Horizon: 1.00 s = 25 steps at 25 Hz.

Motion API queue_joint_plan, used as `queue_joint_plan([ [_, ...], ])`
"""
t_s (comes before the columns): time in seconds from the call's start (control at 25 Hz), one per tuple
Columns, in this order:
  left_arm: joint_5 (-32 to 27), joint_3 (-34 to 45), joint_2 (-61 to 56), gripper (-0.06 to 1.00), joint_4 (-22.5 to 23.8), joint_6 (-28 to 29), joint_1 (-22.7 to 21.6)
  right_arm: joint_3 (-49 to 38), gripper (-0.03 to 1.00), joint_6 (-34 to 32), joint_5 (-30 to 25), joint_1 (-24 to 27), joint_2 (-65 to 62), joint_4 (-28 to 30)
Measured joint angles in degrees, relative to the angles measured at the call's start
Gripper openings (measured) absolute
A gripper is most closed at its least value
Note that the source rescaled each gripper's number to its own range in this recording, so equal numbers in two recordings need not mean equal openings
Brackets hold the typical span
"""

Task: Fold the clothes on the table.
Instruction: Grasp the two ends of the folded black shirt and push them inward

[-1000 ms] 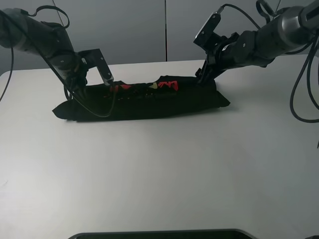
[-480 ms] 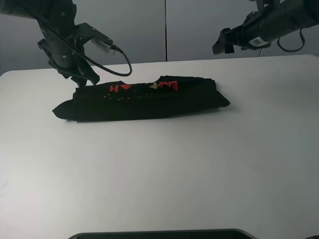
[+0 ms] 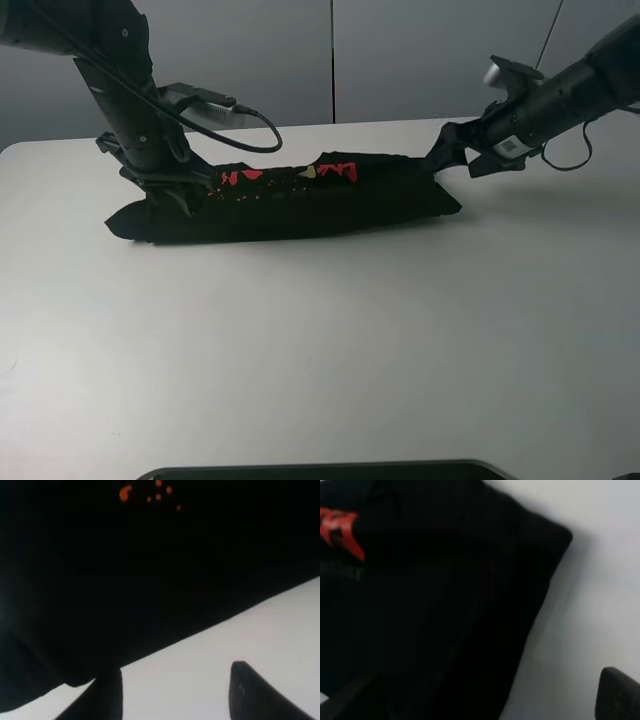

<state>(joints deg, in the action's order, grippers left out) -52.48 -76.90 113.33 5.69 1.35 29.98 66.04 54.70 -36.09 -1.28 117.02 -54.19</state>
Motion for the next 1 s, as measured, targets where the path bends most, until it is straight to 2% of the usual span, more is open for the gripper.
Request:
queue_joint_plan([
  [0.16, 0.0, 1.2, 0.0, 0.66, 0.0, 0.0, -2.2, 0.0, 0.9, 2.8, -0.8, 0.0, 3.5, -3.1],
  [0.4, 0.2, 1.3, 0.0, 0.66, 0.6, 0.0, -2.6, 0.0, 0.9, 8.1, -4.2, 0.0, 5.4, -10.5],
  [0.52, 0.9, 1.3, 0.0, 0.66, 0.6, 0.0, -2.6, 0.0, 0.9, 9.9, -4.7, -0.3, 5.6, -12.2],
  [0.64, 1.3, 1.3, 0.0, 0.66, 0.6, -0.1, -2.6, 0.0, 0.86, 10.4, -5.0, -1.8, 5.6, -12.5],
  [0.8, 1.4, 1.3, 0.0, 0.66, 0.6, -0.3, -2.6, 0.2, 0.66, 10.7, -4.5, -3.1, 5.6, -12.8],
  [0.96, 1.4, 1.3, 0.0, 0.66, 0.6, -0.5, -2.6, 0.3, 0.34, 10.7, -4.0, -3.3, 5.6, -12.4],
  [1.0, 1.4, 1.3, 0.0, 0.66, 0.6, -0.7, -2.6, 0.4, 0.23, 10.7, -3.7, -3.3, 5.6, -12.0],
])
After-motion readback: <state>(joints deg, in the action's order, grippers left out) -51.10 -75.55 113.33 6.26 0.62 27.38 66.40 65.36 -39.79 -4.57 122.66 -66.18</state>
